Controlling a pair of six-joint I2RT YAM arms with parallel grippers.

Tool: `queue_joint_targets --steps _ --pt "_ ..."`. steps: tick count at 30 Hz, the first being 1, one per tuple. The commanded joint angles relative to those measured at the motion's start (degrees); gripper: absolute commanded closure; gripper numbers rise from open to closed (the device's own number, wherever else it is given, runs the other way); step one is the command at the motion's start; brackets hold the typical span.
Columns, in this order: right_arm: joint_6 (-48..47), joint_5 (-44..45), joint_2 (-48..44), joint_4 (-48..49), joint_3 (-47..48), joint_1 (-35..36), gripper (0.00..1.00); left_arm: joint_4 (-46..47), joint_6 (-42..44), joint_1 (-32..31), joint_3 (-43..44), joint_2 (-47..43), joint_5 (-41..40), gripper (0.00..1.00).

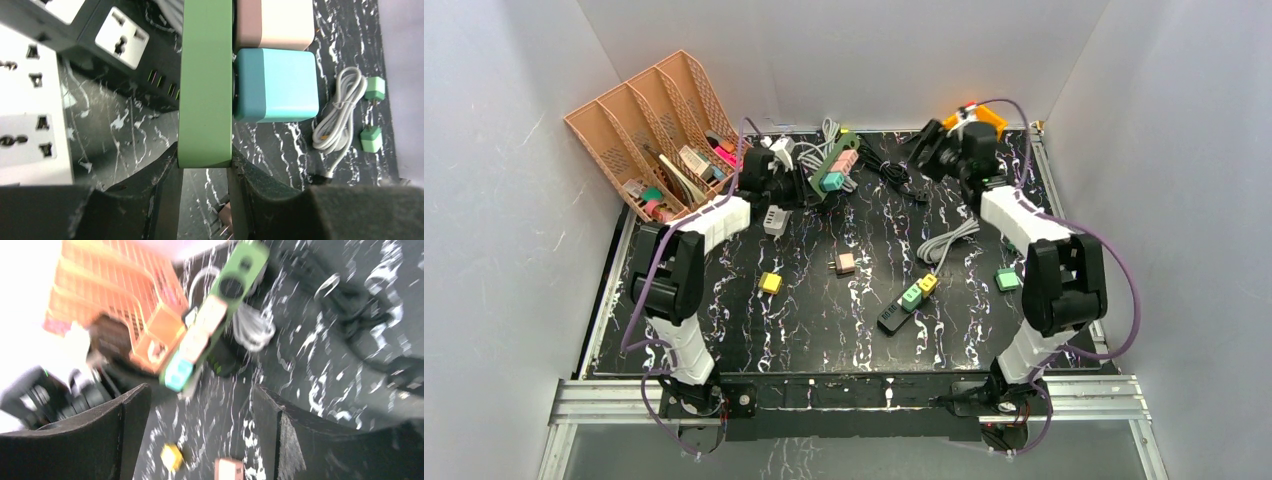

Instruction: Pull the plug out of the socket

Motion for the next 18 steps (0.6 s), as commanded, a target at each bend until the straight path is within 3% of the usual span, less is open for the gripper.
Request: queue_joint_targets --steps 1,8,18 --pt "13.19 -8.5 7.45 4.43 7.22 -4.56 0.2 14.35 2.0 -0.75 -7.68 -9.11 -3.73 1.0" --pt "19.79 -12.91 20.09 0.78 18.85 -3.87 0.22 20.02 5.93 -2.87 -12.8 -12.44 -8.7 1.0" --pt "21.52 -12.27 25.5 -0.35 25.54 0.08 0.22 20.11 7.81 -4.8 -13.2 -11.87 -10.02 1.0"
